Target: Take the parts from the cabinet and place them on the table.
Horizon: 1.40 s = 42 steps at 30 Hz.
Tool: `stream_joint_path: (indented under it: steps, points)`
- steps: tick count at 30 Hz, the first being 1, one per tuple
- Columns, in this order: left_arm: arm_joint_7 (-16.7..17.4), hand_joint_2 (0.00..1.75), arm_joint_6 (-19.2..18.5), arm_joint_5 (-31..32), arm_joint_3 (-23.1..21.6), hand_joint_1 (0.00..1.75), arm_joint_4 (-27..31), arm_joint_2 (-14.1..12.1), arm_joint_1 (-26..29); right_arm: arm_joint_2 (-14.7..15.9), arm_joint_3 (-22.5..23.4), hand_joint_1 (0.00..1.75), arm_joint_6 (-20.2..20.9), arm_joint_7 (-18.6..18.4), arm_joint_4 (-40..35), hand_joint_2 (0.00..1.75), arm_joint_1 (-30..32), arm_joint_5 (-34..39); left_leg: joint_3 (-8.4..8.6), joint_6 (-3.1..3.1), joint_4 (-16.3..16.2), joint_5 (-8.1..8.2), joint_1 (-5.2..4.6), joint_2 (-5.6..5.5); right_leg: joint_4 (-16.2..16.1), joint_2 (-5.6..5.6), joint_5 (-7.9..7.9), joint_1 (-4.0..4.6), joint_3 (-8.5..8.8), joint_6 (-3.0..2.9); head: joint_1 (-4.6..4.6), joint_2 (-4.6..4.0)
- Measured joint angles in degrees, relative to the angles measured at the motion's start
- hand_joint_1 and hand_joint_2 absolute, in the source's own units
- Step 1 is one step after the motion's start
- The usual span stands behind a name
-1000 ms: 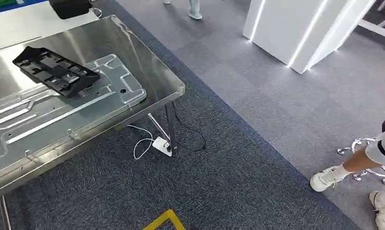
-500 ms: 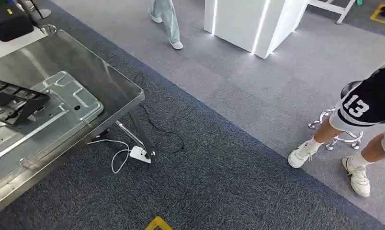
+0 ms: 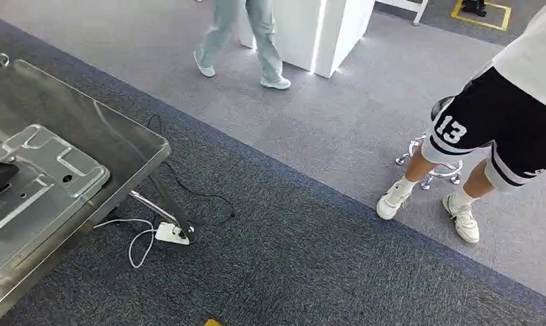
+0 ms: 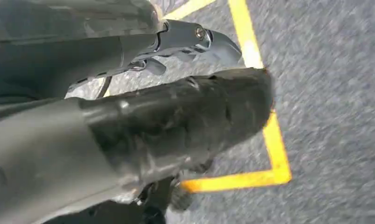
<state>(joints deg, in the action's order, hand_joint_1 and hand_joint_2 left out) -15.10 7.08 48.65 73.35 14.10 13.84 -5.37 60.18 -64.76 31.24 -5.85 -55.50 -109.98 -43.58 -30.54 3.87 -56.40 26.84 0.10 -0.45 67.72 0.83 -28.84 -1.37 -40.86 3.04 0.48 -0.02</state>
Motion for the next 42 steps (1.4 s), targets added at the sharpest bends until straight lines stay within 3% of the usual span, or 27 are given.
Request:
stream_joint_path:
  steps: [2, 3, 5, 6, 7, 8, 9, 12, 13, 14, 15, 17, 18, 19, 21, 22, 23, 24, 27, 29, 31, 33, 34, 36, 37, 38, 42]
  points:
    - [-0.5, 0.0, 0.1, -0.1, 0.0, 0.0, 0.0, -0.1, 0.3, 6.4, 0.0, 0.0, 1.5, 2.0, -4.1, 0.0, -0.1, 1.2, 0.09, 0.12, -0.1, 0.45, -0.06, 1.11, 6.9, -0.32, -2.4, -0.5, -3.57, 0.71, 0.0, 0.0]
    - [-0.5, 0.0, 0.1, -0.2, 0.1, 0.0, 0.0, -0.1, 0.4, 8.7, 0.0, 0.0, 1.7, 2.6, -5.7, 0.0, -0.2, 1.6, 0.17, 0.09, -0.2, 0.71, -0.08, 1.54, 6.9, -0.45, -1.67, -0.69, -3.63, 0.94, 0.0, 0.02]
    - [-0.4, 0.0, -0.1, -0.3, 0.1, 0.0, 0.0, -0.1, 0.7, 13.3, -0.1, 0.0, 2.1, 3.1, -8.4, 0.0, -0.6, 1.9, 0.83, -0.18, -0.4, 1.5, -0.16, 3.14, -0.4, -1.14, 2.71, -0.9, 0.2, 1.09, 0.04, 0.02]
    - [-0.3, 0.0, -0.2, -0.5, 0.2, 0.0, 0.0, -0.1, 0.8, 14.3, -0.1, 0.0, 2.1, 3.1, -9.4, 0.0, -0.8, 2.0, 1.29, -0.49, -0.6, 2.07, -0.27, 3.96, -5.5, -2.61, 4.98, -0.87, 3.05, 1.07, 0.04, 0.0]
    - [-0.1, 0.0, -0.2, -0.5, 0.2, 0.0, 0.0, -0.2, 0.9, 14.9, -0.1, 0.0, 2.1, 3.1, -10.2, 0.0, -1.0, 2.2, 1.7, -0.93, -0.7, 2.7, -0.45, 4.88, -8.6, -5.73, 4.83, -0.46, 4.39, 0.8, 0.04, 0.0]
    - [-0.1, 0.0, -0.2, -0.6, 0.4, 0.0, 0.0, -0.4, 0.7, 15.3, -0.3, 0.0, 2.1, 3.1, -11.0, 0.0, -1.0, 2.4, 1.7, -1.38, -1.1, 3.5, -0.97, 6.11, -8.7, -5.84, 5.11, -0.09, 4.72, 0.29, -0.13, 0.0]
    - [0.0, 0.0, -0.2, -0.6, 0.5, 0.0, 0.0, -0.4, 0.6, 16.0, -0.3, 0.0, 2.0, 2.9, -11.4, 0.0, -0.9, 2.4, 2.01, -1.61, -0.8, 3.68, -0.85, 6.85, -8.3, -4.26, 4.95, 0.08, 4.71, -0.63, -0.07, 0.0]
    - [0.0, 0.0, -0.4, -0.7, 0.5, 0.0, 0.0, -0.3, -0.2, 17.7, -0.3, 0.0, 1.9, 2.9, -12.6, 0.0, -2.0, 2.5, 3.07, -2.38, -0.8, 4.66, -0.82, 9.06, -8.5, -1.84, 4.87, -0.12, 4.62, -1.6, -0.2, 0.0]
    - [0.0, 0.0, -0.5, -0.7, 0.5, 0.0, 0.0, -0.3, -0.2, 18.1, -0.2, 0.0, 1.8, 2.9, -12.9, 0.0, -2.1, 2.5, 3.05, -2.64, -2.1, 5.76, -0.43, 6.4, -8.7, -1.26, 4.98, -0.12, 4.75, -1.82, -0.27, 0.0]
    - [0.0, 0.0, -0.5, -0.7, 0.5, 0.0, 0.0, -0.3, -0.2, 18.2, -0.2, 0.0, 1.5, 2.9, -12.9, 0.0, -2.1, 2.5, 1.56, -2.58, -5.4, 7.81, -0.38, 3.63, -8.6, -0.73, 5.02, -0.13, 4.7, -2.14, -0.27, 0.0]
    - [0.0, 0.0, -0.6, -0.7, 0.5, 0.0, 0.0, -0.3, -0.1, 18.3, -0.2, 0.0, 1.3, 2.9, -13.1, 0.0, -2.0, 2.5, -0.88, -2.49, -10.4, 10.35, -0.35, 1.87, -8.6, 0.05, 4.98, -0.08, 4.6, -2.35, -0.25, 0.0]
    - [0.0, 0.0, -0.8, -0.7, 0.5, 0.0, 0.0, -0.3, 0.0, 18.8, -0.2, 0.0, 1.1, 2.9, -13.4, 0.0, -1.7, 2.7, -5.79, -2.34, -19.4, 13.31, -0.37, 0.8, -8.6, 1.58, 4.98, 0.1, 4.51, -2.48, -0.27, 0.0]
    - [0.0, 0.0, -0.8, -0.7, 0.5, 0.0, 0.0, -0.3, 0.0, 19.2, -0.2, 0.0, 1.0, 2.9, -13.4, 0.0, -1.7, 2.7, -6.71, -2.21, -20.4, 12.59, -0.38, 0.76, -8.6, 2.32, 4.97, 0.24, 4.57, -2.49, -0.27, 0.0]
    - [0.0, 0.0, -0.8, -0.7, 0.5, 0.0, 0.0, -0.3, 0.0, 19.6, -0.2, 0.0, 1.0, 2.9, -13.4, 0.0, -1.7, 2.7, -6.35, -1.94, -18.6, 10.65, -0.41, 0.72, -8.6, 3.05, 4.96, 0.35, 4.69, -2.5, -0.27, 0.0]
    - [0.0, 0.0, -0.8, -0.7, 0.6, 0.0, 0.0, -0.3, 0.1, 20.0, -0.2, 0.0, 1.0, 2.9, -13.5, 0.0, -1.7, 2.7, -2.75, -1.1, -9.4, 4.54, -0.58, -0.52, -8.6, 4.62, 4.96, 0.45, 4.92, -2.5, -0.27, 0.02]
    - [0.0, 0.0, -0.8, -0.7, 0.6, 0.0, 0.0, -0.3, 0.1, 20.2, -0.3, 0.0, 1.0, 2.9, -13.5, 0.0, -1.7, 2.7, -0.82, -0.45, -4.1, 1.85, -0.58, -3.74, -8.6, 5.32, 4.98, 0.31, 4.85, -2.46, -0.27, 0.0]
    - [0.0, 0.0, -0.8, -0.7, 0.6, 0.0, 0.0, -0.5, 0.2, 20.4, -0.3, 0.0, 1.0, 2.9, -13.5, 0.0, -1.8, 2.7, -0.31, -0.18, -2.5, 2.27, -0.36, -5.68, -8.3, 6.05, 5.04, 0.53, 4.61, -2.19, -0.24, 0.0]
    - [0.0, 0.0, -0.8, -0.7, 0.6, 0.0, 0.0, -0.5, 0.0, 20.4, -0.3, 0.0, 1.0, 2.9, -13.5, 0.0, -1.8, 2.7, -0.26, -0.46, -2.3, 2.16, -0.44, -4.51, -8.4, 6.7, 5.22, 0.35, 4.36, -1.82, -0.24, 0.02]
    - [0.0, 0.0, -0.8, -0.7, 0.6, 0.0, 0.0, -0.4, -0.2, 21.4, -0.3, 0.0, 1.0, 3.1, -13.8, 0.0, -1.9, 2.7, 0.37, -0.02, -1.3, 1.44, -0.74, -2.33, -9.2, 9.04, 6.02, -0.28, 3.95, -0.36, -0.27, 0.02]
    - [0.0, 0.0, -0.8, -0.7, 0.6, 0.0, 0.0, -0.4, -0.1, 21.9, -0.3, 0.0, 1.1, 3.1, -13.8, 0.0, -2.2, 2.5, 0.86, 0.32, 0.2, 0.61, -0.6, -0.5, -6.1, 1.93, 3.65, -0.04, 2.67, -0.58, -0.2, 0.0]
    - [0.2, 0.0, -0.8, -0.7, 0.6, 0.0, 0.0, -0.5, 0.1, 22.0, -0.3, 0.0, 1.8, 3.8, -13.8, 0.0, -2.3, 2.0, 0.62, 0.44, 0.2, 0.54, -0.67, 1.29, 2.4, -0.3, -1.12, -0.22, -1.17, 0.12, -0.22, 0.02]
    - [0.3, 0.0, -0.8, -0.7, 0.6, 0.0, 0.0, -0.5, 0.1, 22.0, -0.3, 0.0, 2.5, 4.3, -13.8, 0.0, -2.5, 1.2, 0.29, 0.43, 0.1, 0.58, -0.79, 3.0, 7.9, -0.6, -2.84, -0.71, -3.53, 0.68, -0.22, 0.02]
    - [0.3, 0.0, -0.8, -0.7, 0.6, 0.0, 0.0, -0.4, 0.0, 22.0, -0.3, 0.0, 2.9, 4.6, -13.7, 0.0, -2.7, 0.7, 0.21, 0.33, 0.0, 0.64, -0.79, 3.79, 7.0, -0.67, -1.9, -0.83, -2.78, 0.91, -0.22, 0.0]
    - [0.5, 0.0, -0.8, -0.8, 0.6, 0.0, 0.0, -0.4, 0.0, 21.8, -0.3, 0.0, 3.5, 5.3, -13.6, 0.0, -3.7, 0.0, 0.25, -0.01, -0.3, 1.09, -0.76, 5.35, -2.0, -1.73, 2.36, -1.13, 2.68, 1.29, -0.2, 0.02]
    - [0.5, 0.0, -0.8, -0.9, 0.6, 0.0, 0.0, -0.4, 0.0, 21.6, -0.4, 0.0, 3.5, 5.5, -13.6, 0.0, -4.3, -0.2, 0.34, -0.32, -0.7, 1.44, -0.75, 6.05, -7.6, -3.45, 4.11, -1.27, 6.1, 1.45, -0.22, 0.02]
    - [0.5, 0.0, -0.8, -0.9, 0.6, 0.0, 0.1, -0.6, 0.0, 21.5, -0.5, 0.0, 3.6, 5.6, -13.4, 0.0, -4.5, -0.3, 0.2, -0.76, -0.8, 1.77, -1.06, 6.57, -8.1, -5.08, 3.21, -0.61, 6.48, 0.89, -0.27, 0.02]
    - [0.7, 0.0, -0.8, -1.2, 0.6, 0.0, 0.1, -0.5, -0.4, 20.4, -0.5, 0.0, 3.5, 6.1, -12.8, 0.0, -5.9, -0.5, 1.36, -2.06, -1.2, 2.54, -1.02, 9.21, -8.4, -2.17, 3.48, -0.11, 5.91, -1.08, -0.31, 0.02]
